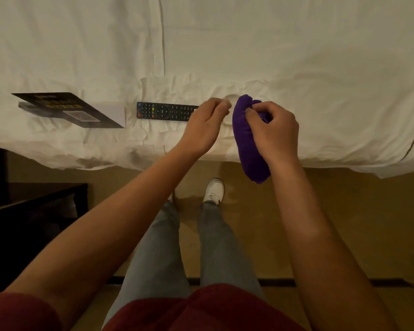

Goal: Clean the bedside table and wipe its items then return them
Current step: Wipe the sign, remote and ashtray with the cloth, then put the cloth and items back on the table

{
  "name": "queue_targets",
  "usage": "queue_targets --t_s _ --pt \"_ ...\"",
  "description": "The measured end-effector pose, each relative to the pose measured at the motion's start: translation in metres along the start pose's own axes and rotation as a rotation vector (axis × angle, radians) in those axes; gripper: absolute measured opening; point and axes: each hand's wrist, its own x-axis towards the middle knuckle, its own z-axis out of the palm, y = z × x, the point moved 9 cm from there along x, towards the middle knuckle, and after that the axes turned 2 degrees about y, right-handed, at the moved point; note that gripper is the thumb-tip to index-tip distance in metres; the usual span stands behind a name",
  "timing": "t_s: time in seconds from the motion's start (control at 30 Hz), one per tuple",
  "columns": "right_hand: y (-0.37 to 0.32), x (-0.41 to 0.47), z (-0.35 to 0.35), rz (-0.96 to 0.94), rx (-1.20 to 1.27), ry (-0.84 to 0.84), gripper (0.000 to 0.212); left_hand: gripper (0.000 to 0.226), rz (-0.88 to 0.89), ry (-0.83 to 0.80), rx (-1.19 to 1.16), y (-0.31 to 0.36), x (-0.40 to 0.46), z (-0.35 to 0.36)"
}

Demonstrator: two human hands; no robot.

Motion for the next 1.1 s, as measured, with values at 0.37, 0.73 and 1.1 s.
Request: queue_targets --t_s 0.37,0.73,1.1 --pt "-0.082 -0.02 0.046 -0.019 0.439 -0.126 0.01 0.054 -0.169 -0.131 -0.615 -0.002 -0.039 -0.055" --pt "-0.178 -0.095 0.191 -0.066 0.389 -0.44 0.029 0.053 -0.058 0.236 -1.185 -0.06 -0.092 -0.218" --pt "-0.242 -0.257 0.385 -0.283 0.148 -0.786 0.06 0.043 -0.064 0.839 -1.179 -0.205 -0.22 -0.427"
